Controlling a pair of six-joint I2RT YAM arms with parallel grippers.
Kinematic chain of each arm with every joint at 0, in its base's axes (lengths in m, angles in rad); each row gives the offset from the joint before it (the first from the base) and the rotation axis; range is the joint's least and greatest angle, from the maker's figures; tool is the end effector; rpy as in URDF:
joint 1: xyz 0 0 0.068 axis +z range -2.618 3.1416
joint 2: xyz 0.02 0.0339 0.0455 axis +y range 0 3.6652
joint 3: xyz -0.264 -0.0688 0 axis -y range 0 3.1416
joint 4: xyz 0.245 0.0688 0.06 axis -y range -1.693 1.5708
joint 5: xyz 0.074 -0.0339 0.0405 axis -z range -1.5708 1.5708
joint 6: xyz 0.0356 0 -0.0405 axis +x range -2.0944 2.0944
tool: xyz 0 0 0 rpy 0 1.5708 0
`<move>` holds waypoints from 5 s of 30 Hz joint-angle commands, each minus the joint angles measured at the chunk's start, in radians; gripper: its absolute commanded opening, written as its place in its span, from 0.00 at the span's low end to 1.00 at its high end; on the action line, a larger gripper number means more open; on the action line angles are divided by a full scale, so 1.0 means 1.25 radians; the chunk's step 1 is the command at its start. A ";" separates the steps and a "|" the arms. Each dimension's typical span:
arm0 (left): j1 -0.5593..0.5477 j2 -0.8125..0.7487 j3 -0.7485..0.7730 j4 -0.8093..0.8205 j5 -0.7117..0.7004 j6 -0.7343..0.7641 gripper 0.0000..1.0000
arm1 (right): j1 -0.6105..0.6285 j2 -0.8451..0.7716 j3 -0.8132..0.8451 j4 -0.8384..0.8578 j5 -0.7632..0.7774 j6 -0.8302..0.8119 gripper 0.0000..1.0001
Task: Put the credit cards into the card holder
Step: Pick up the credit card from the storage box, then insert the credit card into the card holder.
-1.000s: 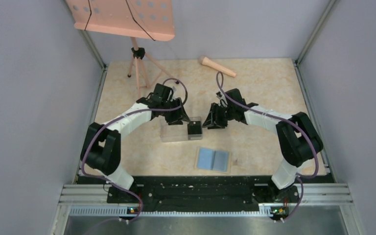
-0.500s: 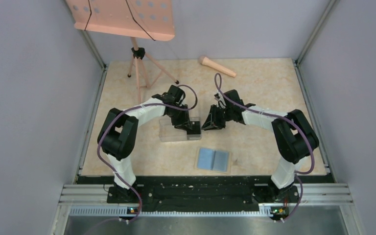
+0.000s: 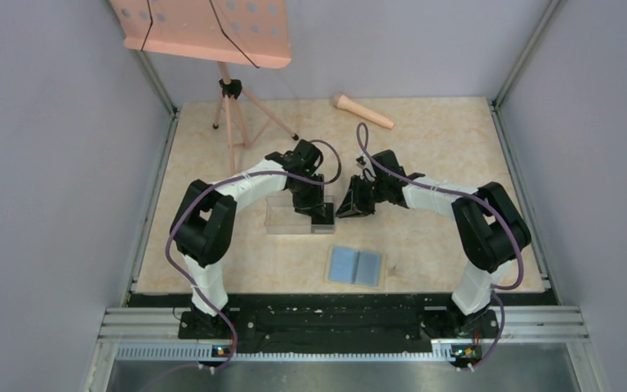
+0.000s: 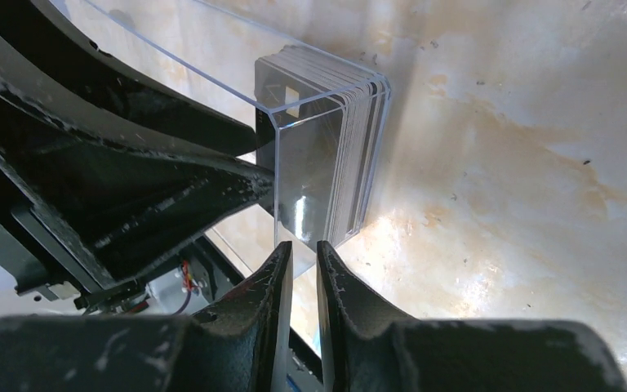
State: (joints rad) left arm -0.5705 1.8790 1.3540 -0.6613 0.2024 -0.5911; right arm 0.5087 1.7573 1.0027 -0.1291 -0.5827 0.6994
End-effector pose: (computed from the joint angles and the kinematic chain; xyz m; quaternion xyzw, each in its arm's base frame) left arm 0.3185 -0.2129 0.1933 0.0092 0.9767 -0.1872 0.1045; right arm 0.2999 0.1897 0.1686 -0.0104 0.9070 0.4059 0.1119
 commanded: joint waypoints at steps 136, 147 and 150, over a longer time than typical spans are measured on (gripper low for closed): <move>-0.061 -0.645 -0.572 0.758 0.474 -0.372 0.00 | 0.039 -0.559 -0.408 0.642 -0.247 0.427 0.23; -0.059 -0.660 -0.552 0.642 0.450 -0.335 0.48 | 0.051 -0.535 -0.419 0.651 -0.242 0.449 0.00; -0.059 -0.664 -0.505 0.431 0.349 -0.245 0.57 | 0.052 -0.558 -0.384 0.427 -0.202 0.332 0.00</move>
State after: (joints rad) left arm -0.6434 1.0763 0.6487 0.1337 0.7616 -1.0225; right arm 0.5594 1.0874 0.4721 0.6052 -0.8860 1.2446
